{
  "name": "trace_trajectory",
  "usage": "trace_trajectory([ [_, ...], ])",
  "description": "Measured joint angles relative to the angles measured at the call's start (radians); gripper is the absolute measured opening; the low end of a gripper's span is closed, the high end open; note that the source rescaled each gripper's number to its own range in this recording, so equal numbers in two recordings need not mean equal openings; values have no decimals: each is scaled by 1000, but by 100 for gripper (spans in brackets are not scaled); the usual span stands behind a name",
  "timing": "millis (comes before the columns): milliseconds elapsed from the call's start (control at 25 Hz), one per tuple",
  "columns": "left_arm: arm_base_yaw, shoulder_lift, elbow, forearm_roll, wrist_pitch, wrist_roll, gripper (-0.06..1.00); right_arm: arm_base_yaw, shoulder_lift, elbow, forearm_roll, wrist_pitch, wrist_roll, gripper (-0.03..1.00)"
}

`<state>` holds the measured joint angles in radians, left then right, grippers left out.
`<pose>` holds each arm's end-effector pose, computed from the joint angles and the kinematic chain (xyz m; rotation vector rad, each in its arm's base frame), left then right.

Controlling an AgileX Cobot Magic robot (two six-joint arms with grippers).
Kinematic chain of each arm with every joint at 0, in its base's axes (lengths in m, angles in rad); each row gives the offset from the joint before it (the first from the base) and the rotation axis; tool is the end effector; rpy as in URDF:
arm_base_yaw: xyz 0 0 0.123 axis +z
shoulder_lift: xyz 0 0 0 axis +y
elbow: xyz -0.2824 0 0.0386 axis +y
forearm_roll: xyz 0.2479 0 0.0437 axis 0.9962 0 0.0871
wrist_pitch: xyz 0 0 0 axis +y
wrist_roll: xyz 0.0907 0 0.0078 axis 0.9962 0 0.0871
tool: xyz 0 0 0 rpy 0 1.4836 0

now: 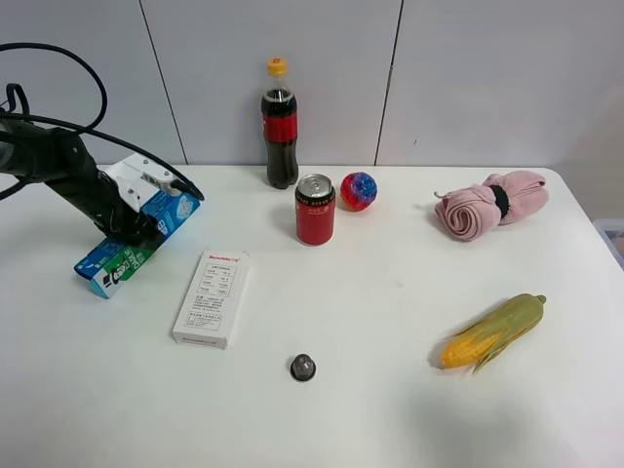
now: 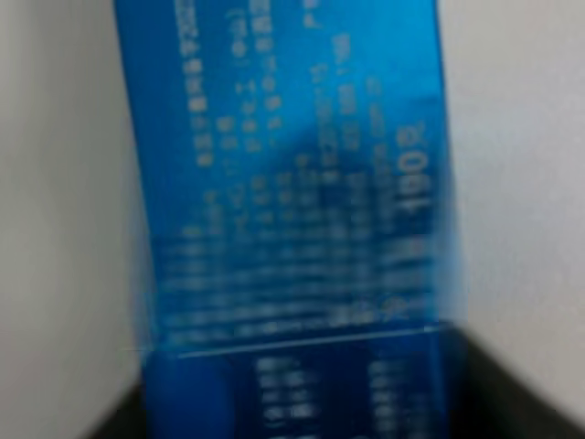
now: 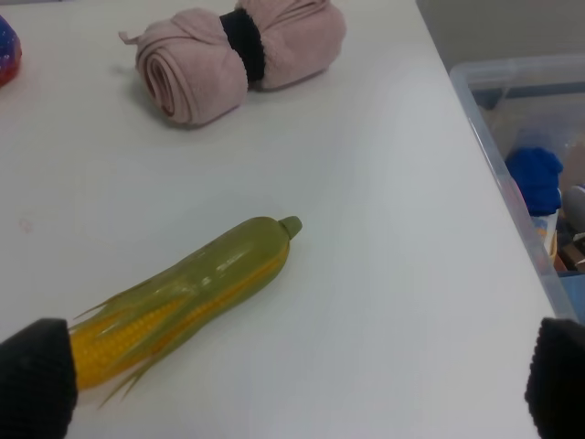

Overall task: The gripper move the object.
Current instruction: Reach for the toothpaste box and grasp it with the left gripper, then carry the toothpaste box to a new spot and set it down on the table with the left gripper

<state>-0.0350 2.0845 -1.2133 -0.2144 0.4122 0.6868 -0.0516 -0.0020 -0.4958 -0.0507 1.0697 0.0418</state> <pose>0.3987 -0.0218 0.1043 0.7353 2.6495 0.0058 -0.0053 -0.0038 0.2754 0.0985 2.0527 -0.0669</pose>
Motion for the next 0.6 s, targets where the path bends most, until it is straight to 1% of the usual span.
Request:
trace_trajectory([
  [40,0,0,-1,-1,0,1,0,0,0,0,0,0,0,100],
  [200,0,-14,-1,-1,15,1,1,0,0,0,0,0,0,100],
  [320,0,-85,-1,2,76,1,1,0,0,0,0,0,0,100],
  [440,-8,-231,-1,3,158,1,1,0,0,0,0,0,0,100],
  [600,-56,-430,-1,5,274,-6,1,0,0,0,0,0,0,100],
])
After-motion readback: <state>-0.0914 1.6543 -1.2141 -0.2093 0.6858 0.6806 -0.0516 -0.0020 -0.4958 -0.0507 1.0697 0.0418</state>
